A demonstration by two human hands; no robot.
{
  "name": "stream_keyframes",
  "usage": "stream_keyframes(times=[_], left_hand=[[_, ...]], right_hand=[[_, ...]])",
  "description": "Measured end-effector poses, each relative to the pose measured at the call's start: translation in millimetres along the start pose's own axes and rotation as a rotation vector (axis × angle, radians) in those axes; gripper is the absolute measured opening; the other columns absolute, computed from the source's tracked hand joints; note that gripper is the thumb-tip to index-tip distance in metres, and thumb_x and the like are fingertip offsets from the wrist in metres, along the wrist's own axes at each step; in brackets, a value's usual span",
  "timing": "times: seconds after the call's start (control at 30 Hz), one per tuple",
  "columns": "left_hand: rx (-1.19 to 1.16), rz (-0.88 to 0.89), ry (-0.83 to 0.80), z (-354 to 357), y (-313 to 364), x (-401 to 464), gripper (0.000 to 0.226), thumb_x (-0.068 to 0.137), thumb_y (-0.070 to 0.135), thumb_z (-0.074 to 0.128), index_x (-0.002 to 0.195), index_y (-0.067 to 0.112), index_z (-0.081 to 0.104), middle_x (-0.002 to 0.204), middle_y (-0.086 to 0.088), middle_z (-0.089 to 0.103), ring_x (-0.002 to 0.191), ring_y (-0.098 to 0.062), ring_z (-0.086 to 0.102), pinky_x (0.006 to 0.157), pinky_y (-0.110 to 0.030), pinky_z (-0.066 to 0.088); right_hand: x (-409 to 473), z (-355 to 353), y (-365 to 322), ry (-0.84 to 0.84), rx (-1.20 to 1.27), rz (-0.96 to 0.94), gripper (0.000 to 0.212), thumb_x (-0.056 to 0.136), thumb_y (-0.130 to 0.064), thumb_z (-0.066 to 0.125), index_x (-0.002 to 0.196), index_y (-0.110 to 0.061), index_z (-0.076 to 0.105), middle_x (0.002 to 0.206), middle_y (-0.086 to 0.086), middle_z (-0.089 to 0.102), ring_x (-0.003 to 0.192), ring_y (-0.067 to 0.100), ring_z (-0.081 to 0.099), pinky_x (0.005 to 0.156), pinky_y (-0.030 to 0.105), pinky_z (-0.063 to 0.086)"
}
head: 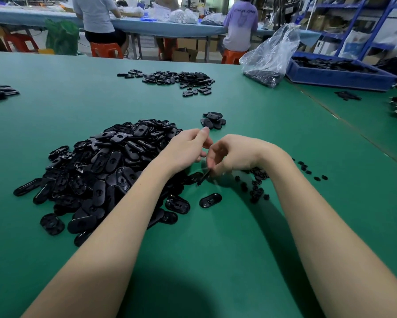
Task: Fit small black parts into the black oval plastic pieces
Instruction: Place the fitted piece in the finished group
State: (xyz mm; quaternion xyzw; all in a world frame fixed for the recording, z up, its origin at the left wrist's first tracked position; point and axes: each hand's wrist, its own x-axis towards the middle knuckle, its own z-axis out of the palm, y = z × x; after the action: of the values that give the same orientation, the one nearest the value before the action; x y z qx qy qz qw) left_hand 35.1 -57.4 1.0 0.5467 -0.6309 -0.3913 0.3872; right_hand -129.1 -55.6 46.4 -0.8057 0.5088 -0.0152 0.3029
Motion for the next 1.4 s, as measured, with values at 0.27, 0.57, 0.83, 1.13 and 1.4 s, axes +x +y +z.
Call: stream_keyframes(times=[0.27, 0.57, 0.83, 1.13, 1.4], left_hand=[[-0.073, -0.033, -0.065, 4, 7, -6, 0.031, 0.106, 0.037, 0.046, 0.104, 0.015, 0.068, 0.104, -0.001, 0.072, 0.081, -0.019, 0.07, 0.082, -0.035, 0.059], [-0.273, -0.099, -0.119, -1, 9, -12, 0.009, 0.098, 0.014, 0.063, 0.102, 0.009, 0.07, 0.089, -0.007, 0.071, 0.07, -0.012, 0.066, 0.063, -0.02, 0.055], [-0.23, -0.125, -0.008, 1, 5, -12, 0.011, 0.095, 0.002, 0.063, 0.096, 0.012, 0.067, 0.071, -0.004, 0.069, 0.069, -0.019, 0.062, 0.083, -0.033, 0.059], [-0.202, -0.124, 0.001, 0, 2, -11, 0.025, 0.088, -0.009, 0.061, 0.102, 0.01, 0.067, 0.079, -0.006, 0.073, 0.074, -0.02, 0.069, 0.09, -0.037, 0.06], [-0.218, -0.137, -0.004, 0, 1, -11, 0.027, 0.087, -0.012, 0.062, 0.103, 0.009, 0.066, 0.092, -0.016, 0.075, 0.082, -0.024, 0.072, 0.091, -0.04, 0.06]], right_hand=[[-15, -21, 20, 0.321, 0.197, -0.048, 0.006, 0.087, -0.019, 0.076, 0.088, -0.023, 0.071, 0.073, -0.013, 0.068, 0.056, 0.004, 0.054, 0.056, 0.01, 0.043], [-17, -28, 25, 0.304, 0.158, 0.009, 0.011, 0.086, -0.024, 0.077, 0.095, -0.025, 0.071, 0.086, -0.008, 0.076, 0.055, 0.004, 0.06, 0.055, 0.009, 0.043], [-20, -26, 19, -0.047, -0.179, 0.228, 0.01, 0.078, -0.033, 0.083, 0.085, -0.034, 0.076, 0.077, -0.017, 0.072, 0.052, 0.001, 0.062, 0.058, 0.021, 0.044], [-11, -15, 10, -0.056, -0.267, 0.265, 0.013, 0.069, -0.036, 0.087, 0.076, -0.036, 0.076, 0.087, -0.007, 0.078, 0.059, 0.006, 0.066, 0.068, 0.024, 0.051], [-13, -19, 21, 0.11, -0.028, 0.14, 0.008, 0.083, -0.025, 0.075, 0.084, -0.032, 0.079, 0.086, -0.008, 0.078, 0.067, 0.005, 0.062, 0.076, 0.026, 0.053]])
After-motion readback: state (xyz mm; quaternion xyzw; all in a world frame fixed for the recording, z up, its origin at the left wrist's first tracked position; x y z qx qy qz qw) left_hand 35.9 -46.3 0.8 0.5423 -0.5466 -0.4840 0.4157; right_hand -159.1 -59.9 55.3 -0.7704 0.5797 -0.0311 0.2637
